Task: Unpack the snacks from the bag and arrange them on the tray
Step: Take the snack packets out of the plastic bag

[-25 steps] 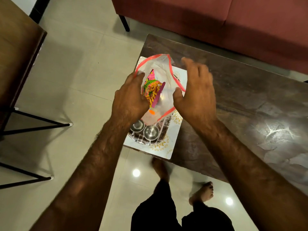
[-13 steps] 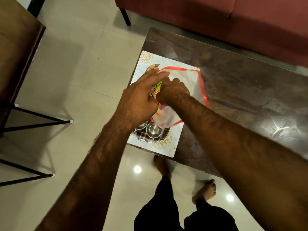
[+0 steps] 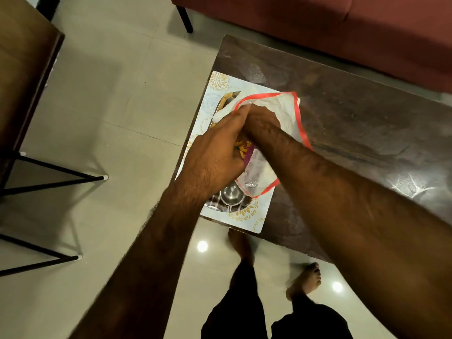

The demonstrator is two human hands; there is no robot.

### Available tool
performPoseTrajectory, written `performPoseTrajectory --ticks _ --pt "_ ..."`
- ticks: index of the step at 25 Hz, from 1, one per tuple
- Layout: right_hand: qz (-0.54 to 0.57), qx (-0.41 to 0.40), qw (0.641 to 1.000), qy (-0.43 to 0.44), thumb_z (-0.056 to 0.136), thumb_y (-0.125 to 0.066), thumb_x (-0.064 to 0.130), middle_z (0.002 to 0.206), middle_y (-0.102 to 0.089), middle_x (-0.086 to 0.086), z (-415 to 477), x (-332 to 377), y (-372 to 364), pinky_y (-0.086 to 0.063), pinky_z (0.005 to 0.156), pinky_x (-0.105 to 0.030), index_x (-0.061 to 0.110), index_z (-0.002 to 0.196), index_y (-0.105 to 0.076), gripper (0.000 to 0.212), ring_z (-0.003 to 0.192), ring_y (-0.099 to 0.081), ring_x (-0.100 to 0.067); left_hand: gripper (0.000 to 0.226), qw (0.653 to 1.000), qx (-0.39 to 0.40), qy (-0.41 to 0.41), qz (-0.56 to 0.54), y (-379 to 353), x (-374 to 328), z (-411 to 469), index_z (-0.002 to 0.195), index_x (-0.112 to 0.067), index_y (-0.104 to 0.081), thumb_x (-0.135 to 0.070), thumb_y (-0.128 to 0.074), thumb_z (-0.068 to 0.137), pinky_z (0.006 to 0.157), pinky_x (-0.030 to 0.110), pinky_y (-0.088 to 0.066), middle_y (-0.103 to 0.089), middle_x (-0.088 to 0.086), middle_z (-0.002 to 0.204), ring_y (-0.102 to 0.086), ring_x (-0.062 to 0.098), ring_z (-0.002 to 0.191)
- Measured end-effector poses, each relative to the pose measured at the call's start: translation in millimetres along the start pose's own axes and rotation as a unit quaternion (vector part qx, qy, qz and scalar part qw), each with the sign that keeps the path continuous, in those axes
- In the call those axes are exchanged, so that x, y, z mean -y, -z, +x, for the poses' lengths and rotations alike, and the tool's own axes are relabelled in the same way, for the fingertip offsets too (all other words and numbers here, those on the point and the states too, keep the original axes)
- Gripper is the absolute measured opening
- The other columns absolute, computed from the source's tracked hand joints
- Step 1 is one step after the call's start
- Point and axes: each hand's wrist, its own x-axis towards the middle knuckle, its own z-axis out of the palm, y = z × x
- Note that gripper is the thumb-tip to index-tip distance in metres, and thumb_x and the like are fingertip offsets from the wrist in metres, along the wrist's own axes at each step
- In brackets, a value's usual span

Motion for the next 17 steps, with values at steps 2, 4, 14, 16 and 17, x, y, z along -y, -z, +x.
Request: performPoseTrajectory --ticks 2,4,14,16,17 --pt "0.017 -0.015 1.000 0.013 0.099 -0.062 0.045 0.140 -0.065 -0.009 -14.5 -4.3 12.2 -0.052 0.100 -0.037 0.019 0.133 -0.065 0.043 0.132 -0.060 -0.030 0.084 1.000 0.000 0.015 0.024 1.8 -1.0 4.3 0.159 -0.025 -0.023 -0.011 -0.059 0.084 0.113 0.046 -0.041 -0.039 0.001 0.160 -0.049 0.029 0.137" --pt "0.027 -0.058 0.998 0.023 0.093 -0.067 0.040 0.101 -0.070 -0.004 -39.7 -9.8 24.5 -0.046 0.077 -0.032 0.019 0.094 -0.063 0.021 0.098 -0.064 -0.027 0.089 0.999 0.004 0.029 0.032 3.4 -3.6 7.6 0.160 -0.027 -0.019 -0.012 -0.061 0.083 0.110 0.046 -0.043 -0.037 0.001 0.161 -0.051 0.031 0.135" --pt "0.252 -0.186 0.950 0.004 0.083 -0.076 0.054 0.113 -0.076 0.010 -142.0 -68.6 55.8 -0.057 0.083 -0.036 0.030 0.124 -0.062 0.050 0.106 -0.074 -0.021 0.084 0.999 -0.005 0.037 -0.010 10.5 -18.7 18.3 0.153 -0.030 -0.037 -0.005 -0.052 0.075 0.104 0.032 -0.044 -0.047 -0.005 0.155 -0.049 0.022 0.136" --pt "0.403 -0.169 0.899 -0.003 0.088 -0.081 0.037 0.113 -0.077 0.008 -153.1 -80.1 52.7 -0.062 0.094 -0.044 0.025 0.125 -0.063 0.043 0.105 -0.076 -0.019 0.081 0.999 0.002 0.039 -0.003 4.1 -27.7 17.4 0.153 -0.031 -0.036 -0.006 -0.054 0.077 0.106 0.035 -0.045 -0.047 -0.006 0.154 -0.049 0.021 0.136" --pt "0.486 -0.154 0.860 -0.012 0.090 -0.082 0.027 0.113 -0.079 0.005 -154.9 -86.3 50.1 -0.064 0.093 -0.045 0.021 0.127 -0.064 0.042 0.103 -0.079 -0.019 0.081 0.999 0.004 0.045 -0.005 -0.2 -33.1 16.3 0.154 -0.030 -0.035 -0.006 -0.055 0.078 0.107 0.034 -0.043 -0.045 -0.006 0.156 -0.047 0.021 0.139"
